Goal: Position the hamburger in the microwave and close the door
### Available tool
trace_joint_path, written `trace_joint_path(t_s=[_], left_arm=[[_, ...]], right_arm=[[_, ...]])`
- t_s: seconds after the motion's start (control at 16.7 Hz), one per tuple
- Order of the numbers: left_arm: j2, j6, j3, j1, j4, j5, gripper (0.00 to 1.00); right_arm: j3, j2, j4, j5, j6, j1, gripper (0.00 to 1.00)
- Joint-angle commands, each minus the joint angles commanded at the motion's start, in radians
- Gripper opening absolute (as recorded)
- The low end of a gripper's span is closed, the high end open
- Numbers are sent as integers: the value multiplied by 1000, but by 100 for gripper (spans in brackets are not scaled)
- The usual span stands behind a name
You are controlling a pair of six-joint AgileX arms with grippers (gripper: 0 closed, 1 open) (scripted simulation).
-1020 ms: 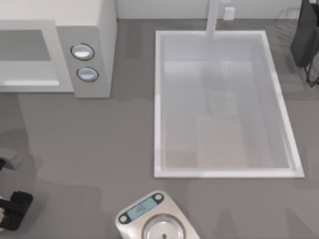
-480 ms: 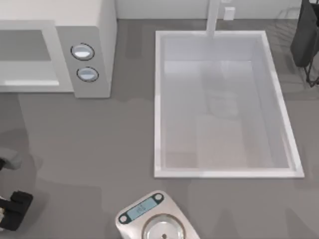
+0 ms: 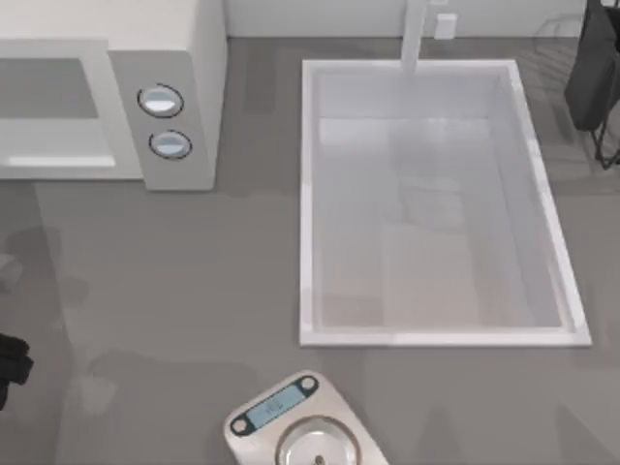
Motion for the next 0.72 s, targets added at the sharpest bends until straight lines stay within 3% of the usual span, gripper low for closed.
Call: trace_joint_path(t_s=[0.3, 0.72], left_arm=[[-82, -8, 111, 0, -164, 1, 0], [-66, -12, 115, 6, -134, 5, 0]], right_arm=[[0, 0, 0, 0, 0, 0, 100], [0, 0, 0, 0, 0, 0, 100]])
